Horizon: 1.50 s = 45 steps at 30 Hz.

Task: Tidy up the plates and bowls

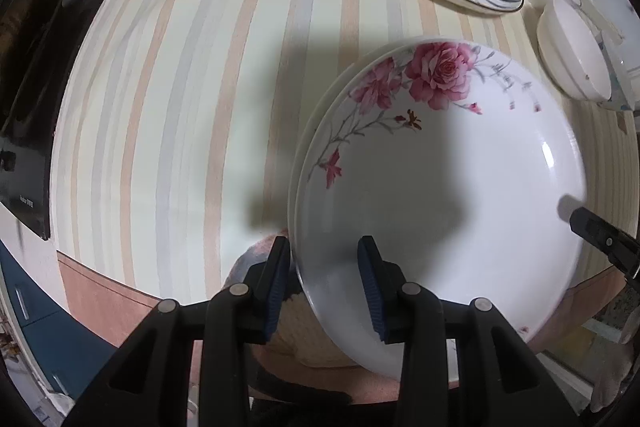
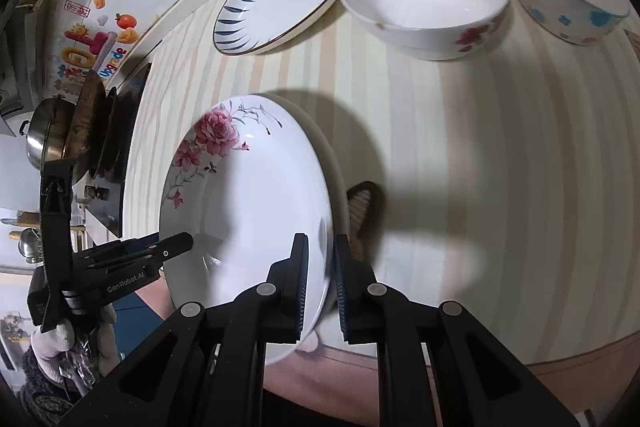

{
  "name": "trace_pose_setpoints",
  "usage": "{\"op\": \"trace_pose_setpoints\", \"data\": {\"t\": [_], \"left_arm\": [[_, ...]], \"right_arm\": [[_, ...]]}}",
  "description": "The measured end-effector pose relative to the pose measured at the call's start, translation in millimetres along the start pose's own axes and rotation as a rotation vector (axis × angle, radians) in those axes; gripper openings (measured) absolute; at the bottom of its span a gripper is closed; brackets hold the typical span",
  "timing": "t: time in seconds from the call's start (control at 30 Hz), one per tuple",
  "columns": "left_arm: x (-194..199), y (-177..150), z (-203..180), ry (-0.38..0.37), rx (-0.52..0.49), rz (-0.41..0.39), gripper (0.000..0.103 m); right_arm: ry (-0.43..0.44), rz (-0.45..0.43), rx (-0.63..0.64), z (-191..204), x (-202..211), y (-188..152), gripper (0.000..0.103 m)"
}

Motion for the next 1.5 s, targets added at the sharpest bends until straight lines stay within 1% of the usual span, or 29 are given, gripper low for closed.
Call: {"op": "trace_pose_setpoints", "data": {"t": [0.1,0.13,0.17,0.23,0.3,0.33,0.4,0.43,0.47,0.53,0.57,0.67,0.73,0.8,0.9,1.0,1.07,1.13,1.2,1.23,1.27,1.3,1.33,1.37,1.43,1.5], "left_arm": [[2.4,-4.7,5.2,-0.001,0.014,0.008,0.033],[5.2,-5.9,7.0,-0.007,0.024,0.007,0.033],[11.4,-6.0,9.5,-0.016,0.038,-0.001,0.033],[25.7,-1.7,14.9,-0.029,0.061,-0.027,0.033],[43.9,12.6,20.3,-0.046,0.090,-0.069,0.033],[53.7,27.5,23.4,-0.057,0.106,-0.096,0.034],[62.6,54.7,25.7,-0.073,0.116,-0.121,0.034],[63.8,71.2,25.0,-0.078,0.117,-0.125,0.035],[63.4,94.7,25.4,-0.083,0.115,-0.123,0.035],[60.2,128.7,26.3,-0.093,0.107,-0.124,0.035],[55.1,150.4,26.9,-0.090,0.094,-0.123,0.035],[31.5,198.4,16.1,-0.094,0.047,-0.104,0.035],[12.1,222.2,12.0,-0.096,0.012,-0.077,0.035],[-7.0,236.6,6.5,-0.101,-0.010,-0.047,0.035],[-30.4,247.9,-0.7,-0.117,-0.034,0.003,0.035],[-48.7,247.6,-5.3,-0.133,-0.045,0.052,0.035],[-57.2,245.6,-6.2,-0.138,-0.047,0.072,0.036],[-62.4,245.1,-8.2,-0.165,-0.036,0.079,0.036],[-66.2,247.8,-12.6,-0.197,-0.028,0.070,0.035],[-66.2,248.9,-13.7,-0.200,-0.033,0.058,0.034],[-65.4,250.9,-15.4,-0.204,-0.045,0.036,0.030],[-64.8,251.5,-17.5,-0.219,-0.047,0.027,0.027],[-64.4,251.4,-19.3,-0.232,-0.045,0.025,0.022],[-63.7,250.9,-20.9,-0.238,-0.048,0.021,0.021],[-61.9,251.3,-20.3,-0.219,-0.062,0.000,0.021],[-58.2,250.8,-18.4,-0.218,-0.057,-0.003,0.021]], "right_arm": [[0.030,0.002,-0.040,-4.4,9.9,1.4,0.016],[0.021,0.001,-0.048,-7.4,13.4,3.6,0.016],[0.019,-0.006,-0.061,-9.2,18.9,7.3,0.016],[0.048,-0.026,-0.088,-7.0,33.6,17.8,0.016],[0.067,-0.052,-0.099,-1.4,48.8,35.3,0.016],[0.074,-0.070,-0.094,3.9,56.0,48.7,0.017],[0.074,-0.100,-0.075,14.8,64.4,78.9,0.027],[0.070,-0.105,-0.064,21.2,64.6,97.8,0.035],[0.059,-0.113,-0.055,27.3,62.0,120.2,0.036],[0.022,-0.118,-0.023,35.5,51.4,154.2,0.036],[-0.010,-0.106,-0.013,37.9,41.5,172.3,0.036],[-0.088,-0.058,-0.003,34.5,4.3,216.9,0.036],[-0.135,-0.032,0.002,26.8,-16.7,238.3,0.036],[-0.180,-0.006,0.003,17.7,-35.6,252.4,0.036],[-0.231,0.035,0.018,3.8,-52.0,257.9,0.036],[-0.246,0.080,0.023,-3.5,-67.9,255.9,0.036],[-0.257,0.099,0.028,-7.3,-75.8,248.7,0.036],[-0.268,0.114,0.035,-9.8,-82.2,246.7,0.035],[-0.279,0.123,0.047,-11.9,-88.6,244.5,0.030],[-0.287,0.129,0.054,-12.8,-91.4,243.2,0.024],[-0.292,0.133,0.058,-13.8,-94.0,242.1,0.018],[-0.299,0.140,0.065,-14.7,-98.9,240.4,0.015],[-0.283,0.138,0.066,-12.9,-103.2,239.4,0.013],[-0.286,0.131,0.068,-12.2,-103.8,239.5,0.013],[-0.301,0.120,0.073,-11.5,-103.7,240.7,0.013],[-0.301,0.112,0.073,-11.3,-103.3,240.9,0.013]]}}
Point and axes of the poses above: each gripper's, at about its wrist camera, not at the fingertips, and x roughly against the way its jaws point, z to its left, y to its top, the point moved 10 cm from there along -x, roughly the way its jaws point, and after that the axes turned 10 degrees about -z, right-handed, at the moved point
